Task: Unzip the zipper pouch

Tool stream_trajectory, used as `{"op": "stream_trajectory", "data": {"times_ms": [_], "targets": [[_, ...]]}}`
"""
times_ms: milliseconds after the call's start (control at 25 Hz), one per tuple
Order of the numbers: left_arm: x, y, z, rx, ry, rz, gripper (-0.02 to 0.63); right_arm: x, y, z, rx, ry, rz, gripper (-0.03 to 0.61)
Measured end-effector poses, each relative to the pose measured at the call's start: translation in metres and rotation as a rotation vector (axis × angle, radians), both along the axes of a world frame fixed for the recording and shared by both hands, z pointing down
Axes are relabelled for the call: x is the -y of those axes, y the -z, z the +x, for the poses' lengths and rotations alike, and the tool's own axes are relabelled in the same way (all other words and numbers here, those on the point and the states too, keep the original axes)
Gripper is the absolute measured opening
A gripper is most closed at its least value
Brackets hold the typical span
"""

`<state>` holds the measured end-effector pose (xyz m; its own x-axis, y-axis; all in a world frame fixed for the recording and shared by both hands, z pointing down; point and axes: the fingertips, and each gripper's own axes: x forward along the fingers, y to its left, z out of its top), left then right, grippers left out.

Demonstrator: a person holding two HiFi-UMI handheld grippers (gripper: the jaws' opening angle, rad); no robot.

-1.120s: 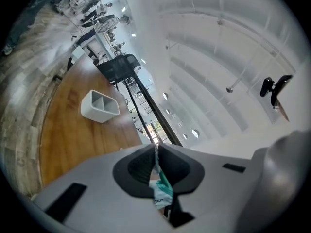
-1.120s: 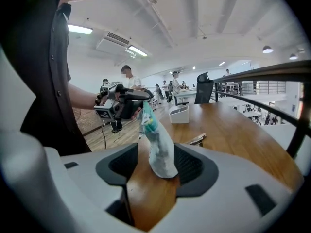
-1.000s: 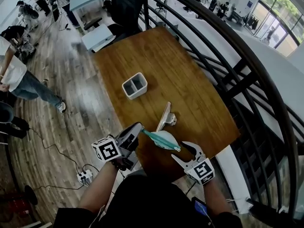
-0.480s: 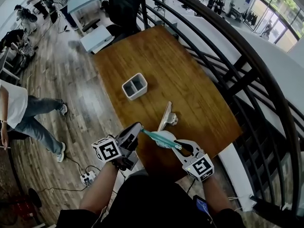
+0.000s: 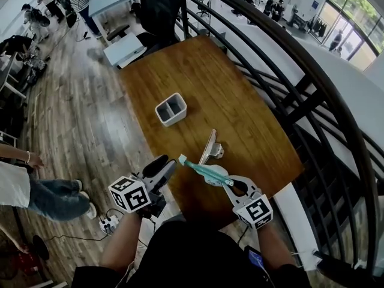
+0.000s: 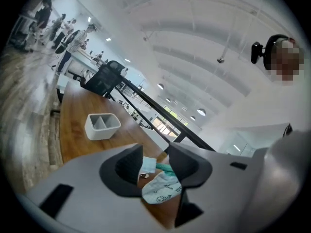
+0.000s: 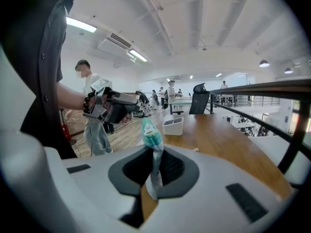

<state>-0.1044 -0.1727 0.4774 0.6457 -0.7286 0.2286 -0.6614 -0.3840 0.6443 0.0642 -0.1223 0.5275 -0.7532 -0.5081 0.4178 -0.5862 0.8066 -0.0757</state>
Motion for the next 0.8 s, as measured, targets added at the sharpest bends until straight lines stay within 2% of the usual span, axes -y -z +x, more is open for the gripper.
{"op": "stream_trajectory", "data": {"times_ms": [80, 200, 320, 480, 800], "targets": [[-0.006, 0.006, 0.003, 0.012, -0.030, -0.001, 0.163, 0.002, 0.001, 0.003, -0.012, -0.009, -0.001, 0.005], [-0.021, 0.015, 0.035, -0.013, -0.185, -0.018, 0.154, 0.003, 0.003, 0.004, -0.026, -0.005, 0.006, 0.005], [-0.034, 0.023, 0.075, -0.038, -0.323, -0.019, 0.116, 0.002, 0.004, 0.003, -0.050, 0.008, 0.024, 0.003], [-0.040, 0.025, 0.108, -0.046, -0.400, -0.022, 0.098, -0.002, 0.009, -0.003, -0.074, 0.030, 0.038, 0.002], [-0.059, 0.019, 0.143, -0.016, -0.558, -0.053, 0.092, -0.004, 0.013, -0.009, -0.149, 0.044, 0.075, 0.002]]}}
